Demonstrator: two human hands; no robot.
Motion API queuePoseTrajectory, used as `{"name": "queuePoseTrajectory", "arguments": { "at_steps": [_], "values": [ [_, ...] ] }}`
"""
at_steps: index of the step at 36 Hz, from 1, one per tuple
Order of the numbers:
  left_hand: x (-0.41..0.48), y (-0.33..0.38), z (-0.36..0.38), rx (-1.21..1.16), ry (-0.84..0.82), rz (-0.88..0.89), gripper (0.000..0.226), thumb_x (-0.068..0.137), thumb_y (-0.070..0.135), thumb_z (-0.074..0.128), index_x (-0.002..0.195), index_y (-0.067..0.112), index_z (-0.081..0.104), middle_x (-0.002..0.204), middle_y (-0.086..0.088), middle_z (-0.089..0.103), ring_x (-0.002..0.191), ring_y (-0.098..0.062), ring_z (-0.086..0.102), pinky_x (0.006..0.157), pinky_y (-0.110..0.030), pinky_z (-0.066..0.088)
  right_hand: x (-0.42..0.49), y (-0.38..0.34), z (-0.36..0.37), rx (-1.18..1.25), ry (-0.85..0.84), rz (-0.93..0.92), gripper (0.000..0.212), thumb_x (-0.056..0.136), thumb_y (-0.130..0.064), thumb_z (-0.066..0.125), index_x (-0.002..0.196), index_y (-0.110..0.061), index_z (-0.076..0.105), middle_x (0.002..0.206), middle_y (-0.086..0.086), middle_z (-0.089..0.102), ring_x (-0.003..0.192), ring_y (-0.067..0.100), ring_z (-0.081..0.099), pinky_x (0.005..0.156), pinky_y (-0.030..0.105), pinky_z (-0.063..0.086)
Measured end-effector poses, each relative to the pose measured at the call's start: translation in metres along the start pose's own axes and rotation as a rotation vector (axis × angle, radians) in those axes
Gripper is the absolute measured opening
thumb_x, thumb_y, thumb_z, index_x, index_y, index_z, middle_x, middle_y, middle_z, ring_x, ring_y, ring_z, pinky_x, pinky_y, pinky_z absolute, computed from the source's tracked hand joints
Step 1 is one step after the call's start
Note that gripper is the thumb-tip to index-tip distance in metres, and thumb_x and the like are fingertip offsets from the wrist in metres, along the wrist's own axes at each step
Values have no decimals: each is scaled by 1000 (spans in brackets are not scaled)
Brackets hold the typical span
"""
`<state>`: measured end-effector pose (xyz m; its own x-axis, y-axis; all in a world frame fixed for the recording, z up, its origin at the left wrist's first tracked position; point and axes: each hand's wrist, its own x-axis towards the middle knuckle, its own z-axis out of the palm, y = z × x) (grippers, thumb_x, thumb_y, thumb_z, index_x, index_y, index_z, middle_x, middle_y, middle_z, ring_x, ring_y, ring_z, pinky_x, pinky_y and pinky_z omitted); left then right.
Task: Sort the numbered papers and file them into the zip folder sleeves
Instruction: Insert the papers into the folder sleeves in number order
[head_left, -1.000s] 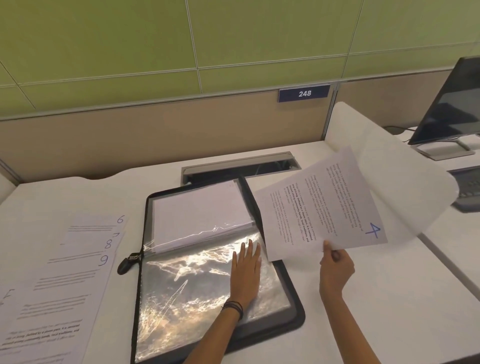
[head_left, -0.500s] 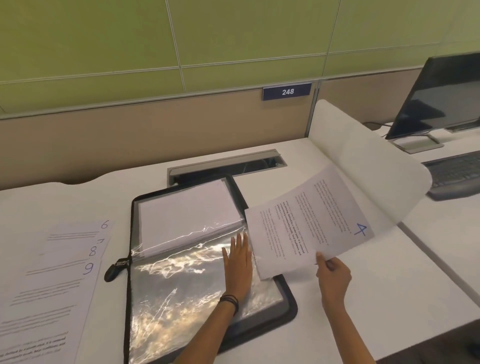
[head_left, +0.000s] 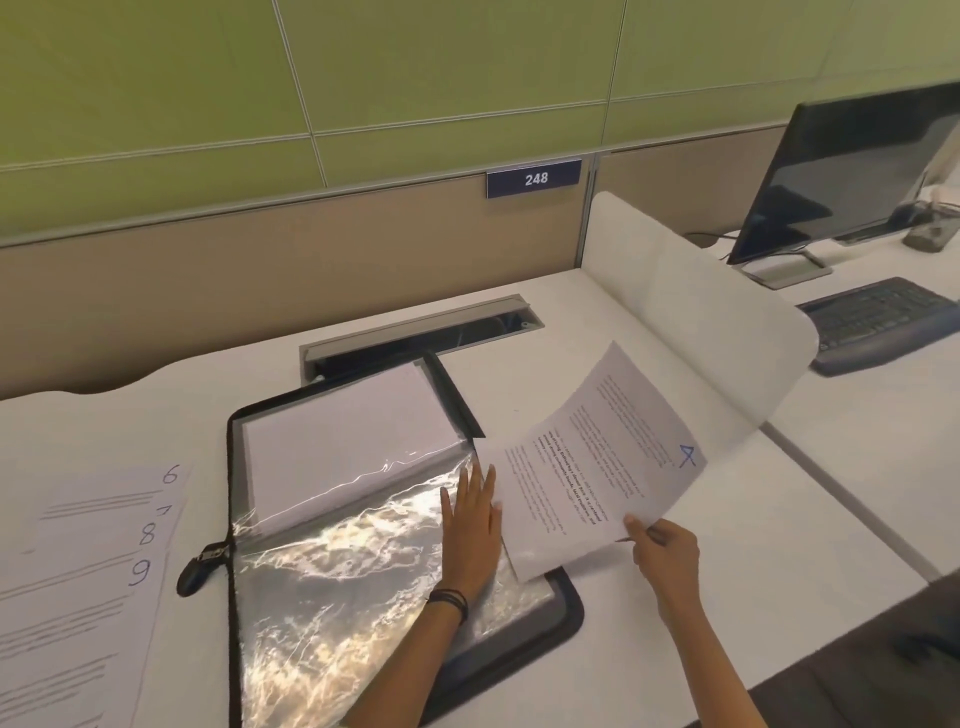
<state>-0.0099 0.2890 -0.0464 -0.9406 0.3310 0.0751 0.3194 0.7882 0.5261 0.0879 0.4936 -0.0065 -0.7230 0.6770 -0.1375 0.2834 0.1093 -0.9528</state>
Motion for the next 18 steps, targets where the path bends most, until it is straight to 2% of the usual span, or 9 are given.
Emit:
{"name": "queuePoseTrajectory", "arguments": {
  "at_steps": [3, 6, 8, 10, 11, 13, 14, 18],
  "values": [
    [1, -1, -1, -17, -19, 42, 46, 101, 43, 9, 145, 34, 3, 152, 14, -13, 143, -8, -17, 113, -28, -23, 2, 2, -2, 1, -21, 42, 29, 88, -11, 63, 67, 8, 58, 44, -2, 52, 47, 18, 41, 52, 24, 36],
    [3, -2, -5, 14, -46, 131, 67, 90, 54, -1, 148, 29, 18, 152, 15, -6, 142, -7, -16, 112, -29, -24, 1, 2, -4, -13, -73, 79, 25, 88, -13, 64, 75, 8, 63, 45, 1, 51, 46, 18, 40, 48, 24, 36],
    [4, -4, -7, 85, -85, 194, 70, 89, 55, -3, 147, 28, 25, 152, 15, -1, 142, -10, -14, 113, -34, -22, 1, 0, -5, -24, -116, 100, 19, 88, -14, 64, 80, 4, 65, 46, 4, 53, 45, 16, 42, 43, 21, 36],
    [3, -4, -10, 139, -128, 219, 68, 93, 55, -1, 144, 27, 35, 153, 11, 12, 145, -16, -1, 114, -38, -18, 1, -1, -6, -48, -166, 118, 13, 88, -13, 64, 87, 0, 65, 49, 5, 57, 44, 15, 45, 40, 19, 38],
    [2, -4, -12, 162, -165, 218, 65, 96, 53, 3, 141, 26, 42, 152, 8, 24, 144, -20, 12, 114, -40, -15, 1, -2, -7, -69, -190, 133, 12, 88, -14, 64, 91, -2, 64, 51, 7, 59, 45, 15, 47, 41, 20, 39],
    [2, -6, -12, 218, -192, 217, 59, 100, 49, 11, 132, 25, 54, 142, 4, 47, 137, -23, 37, 113, -42, -6, 3, -5, -9, -127, -231, 167, 16, 88, -16, 64, 96, -2, 61, 57, 11, 61, 48, 18, 51, 43, 23, 41],
    [3, -7, -12, 229, -192, 215, 57, 100, 48, 12, 129, 25, 56, 138, 4, 52, 133, -23, 42, 112, -43, -3, 4, -7, -9, -169, -250, 189, 19, 88, -18, 64, 96, -1, 61, 59, 12, 62, 50, 19, 53, 44, 23, 42],
    [4, -9, -11, 235, -191, 238, 61, 99, 51, 11, 128, 24, 57, 137, 3, 53, 135, -22, 41, 112, -45, -3, 6, -23, -16, -413, -442, 340, 32, 90, -34, 60, 90, -2, 63, 66, 6, 72, 52, 15, 62, 47, 21, 46]
  ]
}}
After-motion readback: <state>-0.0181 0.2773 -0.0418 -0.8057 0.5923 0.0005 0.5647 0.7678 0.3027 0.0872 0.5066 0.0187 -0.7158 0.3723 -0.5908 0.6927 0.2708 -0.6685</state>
